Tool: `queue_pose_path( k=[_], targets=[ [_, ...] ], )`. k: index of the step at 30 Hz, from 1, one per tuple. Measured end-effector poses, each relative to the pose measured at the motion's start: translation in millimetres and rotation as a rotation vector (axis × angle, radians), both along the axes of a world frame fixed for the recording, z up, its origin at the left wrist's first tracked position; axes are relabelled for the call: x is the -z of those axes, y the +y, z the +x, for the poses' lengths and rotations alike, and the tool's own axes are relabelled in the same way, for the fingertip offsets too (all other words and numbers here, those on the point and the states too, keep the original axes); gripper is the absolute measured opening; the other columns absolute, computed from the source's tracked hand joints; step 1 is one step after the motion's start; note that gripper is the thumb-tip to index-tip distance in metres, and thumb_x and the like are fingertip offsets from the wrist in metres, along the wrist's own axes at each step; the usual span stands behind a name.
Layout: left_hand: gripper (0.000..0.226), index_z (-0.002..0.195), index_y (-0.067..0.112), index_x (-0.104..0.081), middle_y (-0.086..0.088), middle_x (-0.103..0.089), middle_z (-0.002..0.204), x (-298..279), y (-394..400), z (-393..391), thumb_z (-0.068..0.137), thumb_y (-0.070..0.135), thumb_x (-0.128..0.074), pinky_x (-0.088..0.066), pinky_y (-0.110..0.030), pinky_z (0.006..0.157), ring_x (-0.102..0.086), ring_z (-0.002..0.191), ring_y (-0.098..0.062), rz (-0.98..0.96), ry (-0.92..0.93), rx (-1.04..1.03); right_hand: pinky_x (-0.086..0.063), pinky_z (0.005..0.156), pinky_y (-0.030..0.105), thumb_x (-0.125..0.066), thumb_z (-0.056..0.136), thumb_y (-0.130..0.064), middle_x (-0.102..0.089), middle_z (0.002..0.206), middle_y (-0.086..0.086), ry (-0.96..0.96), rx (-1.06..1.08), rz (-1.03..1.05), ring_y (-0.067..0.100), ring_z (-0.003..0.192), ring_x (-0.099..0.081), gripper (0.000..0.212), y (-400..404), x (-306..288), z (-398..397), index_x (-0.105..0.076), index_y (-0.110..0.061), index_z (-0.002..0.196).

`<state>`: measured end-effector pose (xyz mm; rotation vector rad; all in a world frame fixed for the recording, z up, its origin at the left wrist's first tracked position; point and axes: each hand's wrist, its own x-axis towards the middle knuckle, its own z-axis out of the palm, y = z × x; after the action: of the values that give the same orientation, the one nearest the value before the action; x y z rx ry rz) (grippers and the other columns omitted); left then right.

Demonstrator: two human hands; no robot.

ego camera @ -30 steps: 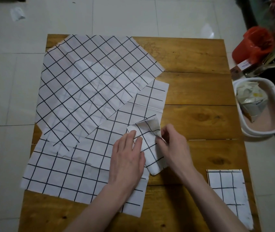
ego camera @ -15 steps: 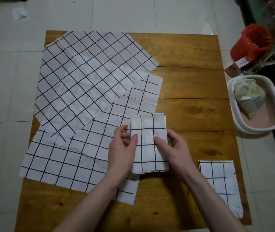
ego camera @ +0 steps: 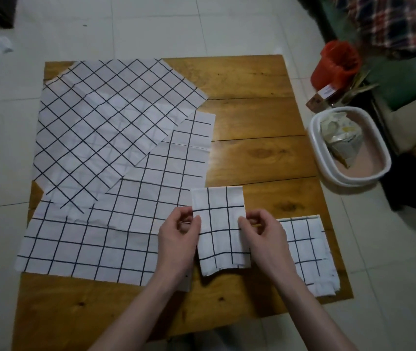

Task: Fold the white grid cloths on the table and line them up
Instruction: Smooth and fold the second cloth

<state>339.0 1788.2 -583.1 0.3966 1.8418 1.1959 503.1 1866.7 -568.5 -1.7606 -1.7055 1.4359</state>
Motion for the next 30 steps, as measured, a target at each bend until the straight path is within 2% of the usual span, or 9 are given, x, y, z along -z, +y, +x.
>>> queue_pose_path(
  k=[2, 6, 8, 10, 12, 16, 21, 27, 30],
  targets=[
    [0.018, 0.110, 0.030, -0.065, -0.002, -0.070, 0.091, -4.3, -9.1, 9.8, 0.104, 0.013, -0.060, -0.061, -0.025, 0.066, -0.066, 0.077, -0.005, 0.001, -0.007, 0.065, -0.050, 0.071, 0.007, -0.065, 0.101, -0.029, -0.067, 0.097, -0.010, -0.003, 0.017, 0.013, -0.009, 0.091, -0.060, 0.005, -7.4, -4.7, 12.7, -0.063, -0.032, 0.105],
    [0.021, 0.116, 0.032, -0.066, 0.000, -0.074, 0.093, -7.3, -24.3, 27.6, 0.104, 0.016, -0.059, -0.065, -0.041, 0.077, -0.071, 0.088, -0.019, 0.015, -0.036, 0.108, -0.051, 0.073, 0.014, -0.066, 0.100, -0.029, -0.069, 0.097, -0.011, -0.019, 0.044, 0.034, -0.007, 0.089, -0.062, 0.007, -18.5, -9.4, 34.8, -0.067, -0.030, 0.106],
    [0.024, 0.116, 0.034, -0.065, -0.006, -0.073, 0.092, -3.4, -29.4, 37.7, 0.104, 0.014, -0.061, -0.064, -0.036, 0.071, -0.070, 0.081, -0.018, 0.005, -0.030, 0.094, -0.050, 0.074, 0.015, -0.067, 0.099, -0.028, -0.069, 0.096, -0.012, -0.043, 0.050, 0.040, -0.006, 0.089, -0.062, 0.007, -23.4, -7.8, 44.8, -0.067, -0.030, 0.106],
    [0.024, 0.118, 0.029, -0.066, -0.003, -0.070, 0.087, 1.2, -33.0, 46.8, 0.102, 0.012, -0.062, -0.056, -0.022, 0.062, -0.064, 0.070, -0.007, -0.005, -0.012, 0.068, -0.051, 0.073, 0.015, -0.067, 0.099, -0.028, -0.068, 0.094, -0.013, -0.069, 0.056, 0.049, -0.005, 0.088, -0.062, 0.007, -29.5, -5.0, 52.9, -0.065, -0.033, 0.102],
    [0.023, 0.118, 0.026, -0.067, 0.000, -0.069, 0.086, 5.6, -35.7, 55.9, 0.101, 0.011, -0.063, -0.053, -0.018, 0.063, -0.062, 0.070, -0.004, -0.021, 0.009, 0.064, -0.052, 0.072, 0.013, -0.068, 0.099, -0.028, -0.067, 0.093, -0.016, -0.093, 0.046, 0.057, -0.006, 0.087, -0.062, 0.009, -34.4, -1.6, 59.6, -0.063, -0.035, 0.100],
    [0.026, 0.114, 0.029, -0.068, 0.002, -0.072, 0.094, 13.0, -39.7, 73.4, 0.099, 0.008, -0.063, -0.057, -0.017, 0.068, -0.065, 0.078, -0.006, -0.066, 0.057, 0.033, -0.047, 0.066, 0.008, -0.067, 0.099, -0.027, -0.066, 0.091, -0.016, -0.147, 0.013, 0.088, -0.002, 0.087, -0.062, 0.004, -40.5, 7.7, 72.3, -0.066, -0.029, 0.103],
    [0.035, 0.126, 0.031, -0.066, 0.009, -0.071, 0.108, 23.4, -37.9, 88.2, 0.100, 0.008, -0.064, -0.059, -0.017, 0.080, -0.066, 0.097, -0.005, -0.088, 0.117, 0.062, -0.045, 0.065, 0.008, -0.066, 0.100, -0.024, -0.066, 0.088, -0.014, -0.193, -0.017, 0.120, -0.001, 0.084, -0.062, 0.002, -36.9, 20.8, 82.0, -0.067, -0.025, 0.102],
    [0.038, 0.132, 0.024, -0.067, 0.010, -0.066, 0.110, 26.7, -34.9, 96.0, 0.098, 0.008, -0.066, -0.056, -0.021, 0.087, -0.061, 0.097, -0.001, -0.119, 0.363, 0.128, -0.039, 0.066, 0.008, -0.065, 0.101, -0.024, -0.065, 0.087, -0.014, -0.338, -0.131, 0.192, -0.003, 0.081, -0.059, 0.007, -28.4, 35.2, 87.5, -0.068, -0.023, 0.107],
    [0.041, 0.132, 0.023, -0.066, 0.011, -0.064, 0.106, 25.7, -34.5, 99.3, 0.095, 0.005, -0.067, -0.057, -0.023, 0.087, -0.060, 0.093, -0.001, -0.128, 0.447, 0.168, -0.043, 0.066, 0.011, -0.065, 0.101, -0.023, -0.066, 0.089, -0.011, -0.381, -0.163, 0.231, 0.001, 0.081, -0.060, 0.006, -29.5, 36.0, 87.7, -0.068, -0.022, 0.107]
  ],
)
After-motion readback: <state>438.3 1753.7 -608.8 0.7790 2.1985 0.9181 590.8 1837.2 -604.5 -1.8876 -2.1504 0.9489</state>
